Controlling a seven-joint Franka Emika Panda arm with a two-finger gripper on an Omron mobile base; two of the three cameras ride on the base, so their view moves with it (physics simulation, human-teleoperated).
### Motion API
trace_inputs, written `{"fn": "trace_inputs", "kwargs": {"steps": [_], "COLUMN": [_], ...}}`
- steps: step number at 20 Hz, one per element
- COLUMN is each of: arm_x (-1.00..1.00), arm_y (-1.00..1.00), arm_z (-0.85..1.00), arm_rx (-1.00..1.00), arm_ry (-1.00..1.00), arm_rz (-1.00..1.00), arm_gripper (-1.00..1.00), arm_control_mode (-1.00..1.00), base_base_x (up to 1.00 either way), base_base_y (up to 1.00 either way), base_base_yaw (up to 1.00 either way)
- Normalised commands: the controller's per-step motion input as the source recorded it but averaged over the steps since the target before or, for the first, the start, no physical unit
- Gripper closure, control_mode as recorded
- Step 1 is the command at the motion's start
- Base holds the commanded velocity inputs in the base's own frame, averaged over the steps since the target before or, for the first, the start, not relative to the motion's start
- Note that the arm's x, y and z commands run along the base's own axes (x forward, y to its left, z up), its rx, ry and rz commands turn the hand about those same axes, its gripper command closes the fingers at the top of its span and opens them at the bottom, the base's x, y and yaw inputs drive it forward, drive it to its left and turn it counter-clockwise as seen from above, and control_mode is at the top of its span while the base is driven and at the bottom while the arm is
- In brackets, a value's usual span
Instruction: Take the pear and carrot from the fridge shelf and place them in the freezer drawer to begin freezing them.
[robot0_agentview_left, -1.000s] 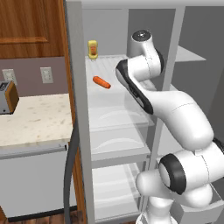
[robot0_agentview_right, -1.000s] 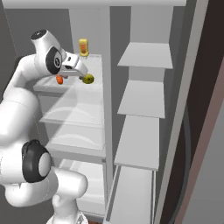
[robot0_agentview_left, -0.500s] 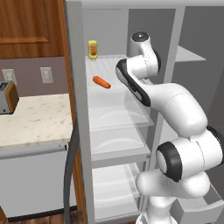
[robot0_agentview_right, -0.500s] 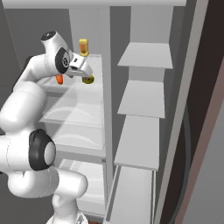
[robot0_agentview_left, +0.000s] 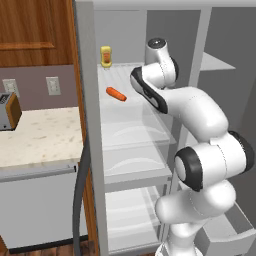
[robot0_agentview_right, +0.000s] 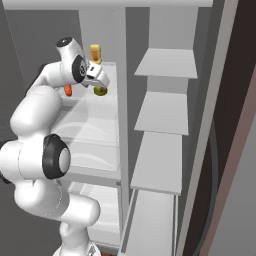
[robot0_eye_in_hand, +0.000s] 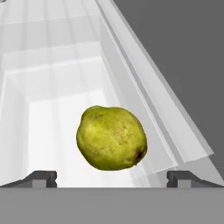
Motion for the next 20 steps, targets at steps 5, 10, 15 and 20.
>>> {"fn": "trace_inputs", "kwargs": {"steps": [5, 10, 15, 20], "arm_x": [0.34, 0.24, 0.05, 0.00], "arm_y": [0.00, -0.03, -0.12, -0.19], "arm_z": [-0.15, -0.13, -0.09, -0.18], "arm_rx": [0.03, 0.04, 0.06, 0.07], "arm_ry": [0.03, 0.05, 0.01, 0.02], "arm_rz": [0.00, 0.00, 0.00, 0.00], "arm_gripper": [-1.00, -1.00, -1.00, -1.00], "arm_control_mode": [-1.00, -1.00, -1.00, -1.00], "base_base_x": [0.00, 0.00, 0.00, 0.00], "base_base_y": [0.00, 0.00, 0.00, 0.00], "base_base_yaw": [0.00, 0.00, 0.00, 0.00]}}
